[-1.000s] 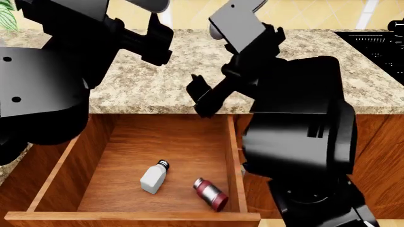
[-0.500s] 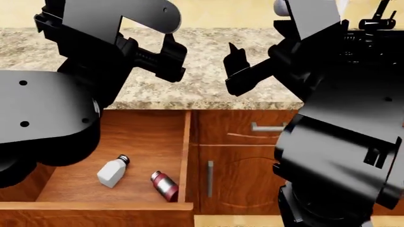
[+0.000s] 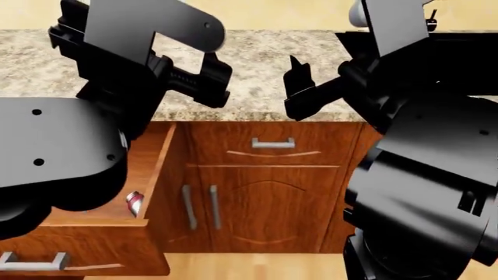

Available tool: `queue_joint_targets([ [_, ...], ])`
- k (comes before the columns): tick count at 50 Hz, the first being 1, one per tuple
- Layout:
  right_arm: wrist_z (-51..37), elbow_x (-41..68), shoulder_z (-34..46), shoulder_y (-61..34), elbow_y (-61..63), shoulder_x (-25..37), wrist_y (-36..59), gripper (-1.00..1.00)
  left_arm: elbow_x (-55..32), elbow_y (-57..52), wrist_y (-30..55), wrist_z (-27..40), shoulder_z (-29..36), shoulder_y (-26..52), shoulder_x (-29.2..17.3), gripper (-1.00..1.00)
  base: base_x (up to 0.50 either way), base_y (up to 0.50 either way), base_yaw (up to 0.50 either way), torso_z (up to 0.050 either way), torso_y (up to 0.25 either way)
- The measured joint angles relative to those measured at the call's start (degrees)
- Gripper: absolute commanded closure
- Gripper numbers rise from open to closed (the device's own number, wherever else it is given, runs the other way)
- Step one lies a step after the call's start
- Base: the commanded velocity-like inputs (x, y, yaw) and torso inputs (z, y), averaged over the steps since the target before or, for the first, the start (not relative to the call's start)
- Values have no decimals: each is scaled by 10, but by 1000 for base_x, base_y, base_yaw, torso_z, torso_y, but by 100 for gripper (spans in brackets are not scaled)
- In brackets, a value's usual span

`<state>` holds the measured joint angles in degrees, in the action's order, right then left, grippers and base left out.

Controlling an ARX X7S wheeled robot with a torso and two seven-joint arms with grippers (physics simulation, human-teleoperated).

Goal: Pick and place the shaker into the drawer. Then close the cabinet.

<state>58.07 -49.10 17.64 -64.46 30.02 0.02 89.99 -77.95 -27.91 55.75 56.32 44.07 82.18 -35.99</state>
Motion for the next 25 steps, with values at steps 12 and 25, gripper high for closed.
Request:
queue_joint_targets([
  [12, -17, 16, -3, 8, 1, 0, 0, -100, 7, -1, -4, -5, 5, -7, -2, -100, -271, -501, 0, 0, 0],
  [25, -29, 29, -4, 13, 1, 0, 0, -100, 14, -1, -7, -9, 9, -12, -2, -100, -254, -501, 0, 0, 0],
])
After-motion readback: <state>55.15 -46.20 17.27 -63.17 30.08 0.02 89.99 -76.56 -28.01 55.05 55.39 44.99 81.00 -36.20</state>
